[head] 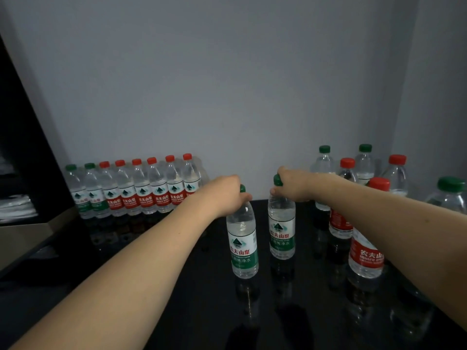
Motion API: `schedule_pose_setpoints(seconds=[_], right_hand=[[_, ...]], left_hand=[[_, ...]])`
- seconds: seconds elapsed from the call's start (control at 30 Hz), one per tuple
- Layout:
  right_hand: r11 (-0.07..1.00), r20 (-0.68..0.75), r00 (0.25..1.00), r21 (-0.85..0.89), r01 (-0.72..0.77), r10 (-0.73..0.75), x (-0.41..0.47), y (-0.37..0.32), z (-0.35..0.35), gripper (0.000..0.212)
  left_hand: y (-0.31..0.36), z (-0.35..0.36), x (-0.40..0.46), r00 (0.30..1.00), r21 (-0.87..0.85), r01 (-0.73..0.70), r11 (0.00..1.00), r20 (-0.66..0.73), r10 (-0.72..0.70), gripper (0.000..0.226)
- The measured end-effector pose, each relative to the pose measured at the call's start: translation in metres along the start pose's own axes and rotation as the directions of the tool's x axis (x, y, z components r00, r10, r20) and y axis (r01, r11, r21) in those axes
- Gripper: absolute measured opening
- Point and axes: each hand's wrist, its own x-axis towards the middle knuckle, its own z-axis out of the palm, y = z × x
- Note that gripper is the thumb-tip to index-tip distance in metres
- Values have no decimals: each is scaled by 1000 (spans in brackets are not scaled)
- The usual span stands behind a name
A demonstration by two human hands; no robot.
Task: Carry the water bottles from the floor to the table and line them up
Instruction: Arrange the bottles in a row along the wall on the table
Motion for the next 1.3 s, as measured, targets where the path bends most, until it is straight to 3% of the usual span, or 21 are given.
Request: schedule_pose_setpoints(seconds=[0.27, 0.4, 0.63, 0.97, 1.3], right_hand=[[997, -90, 995, 43, 57, -53, -9, -9, -1, 35], [985, -129, 990, 153, 73, -53, 9, -18, -5, 29], [962, -186, 980, 245, 120, -75, 86, -41, -4, 25], [923, -309, 946, 326, 203, -98, 216, -60, 34, 32], [958, -242, 956, 187, 216, -168, 288, -67, 56, 34]], left_hand=[[-5, -5, -1, 998, -26, 54, 998, -32, -55, 33], [-34, -10, 12, 990, -38, 91, 995, -104, -94, 36], [-94, -21, 79, 960, -22, 154, 988, -231, -155, 36], [-156, 23, 187, 936, -44, 214, 976, -278, -217, 30], [-177, 57, 252, 927, 15, 192, 981, -332, -176, 32]])
